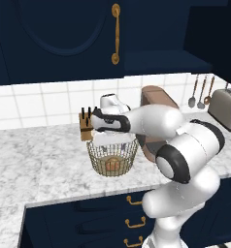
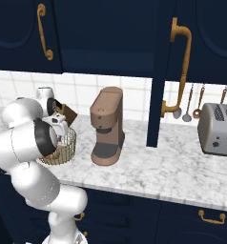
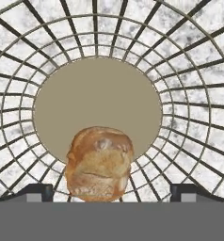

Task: Open the cabinet, pick up the bread from the cabinet and place it in the basket. Then move the basket to the dining counter.

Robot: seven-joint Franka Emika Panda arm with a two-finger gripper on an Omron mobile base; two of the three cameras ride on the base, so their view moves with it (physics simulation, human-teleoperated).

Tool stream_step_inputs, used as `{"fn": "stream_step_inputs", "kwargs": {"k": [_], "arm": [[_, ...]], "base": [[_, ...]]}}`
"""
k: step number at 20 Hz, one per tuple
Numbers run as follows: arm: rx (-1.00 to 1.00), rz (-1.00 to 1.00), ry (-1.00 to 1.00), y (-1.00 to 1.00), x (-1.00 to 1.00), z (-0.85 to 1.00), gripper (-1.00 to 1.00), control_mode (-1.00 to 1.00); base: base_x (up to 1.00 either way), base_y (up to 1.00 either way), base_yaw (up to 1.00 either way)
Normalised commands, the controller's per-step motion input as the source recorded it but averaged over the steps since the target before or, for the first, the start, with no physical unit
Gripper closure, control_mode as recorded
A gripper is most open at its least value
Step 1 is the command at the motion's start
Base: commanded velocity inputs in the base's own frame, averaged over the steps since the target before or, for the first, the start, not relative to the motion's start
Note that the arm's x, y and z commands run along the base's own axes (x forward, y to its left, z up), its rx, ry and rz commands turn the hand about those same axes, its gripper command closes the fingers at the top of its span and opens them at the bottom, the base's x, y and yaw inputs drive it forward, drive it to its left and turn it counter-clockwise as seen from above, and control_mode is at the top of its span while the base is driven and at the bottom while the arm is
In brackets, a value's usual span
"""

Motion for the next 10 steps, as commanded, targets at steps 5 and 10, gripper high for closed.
{"fn": "stream_step_inputs", "kwargs": {"k": [5,10], "arm": [[0.01,0.34,-0.21,0.38,-0.41,0.59,-1.0,-1.0],[0.01,0.44,-0.13,0.09,-0.28,0.47,-1.0,-1.0]], "base": [[0.0,0.0,0.0],[0.0,0.0,0.0]]}}
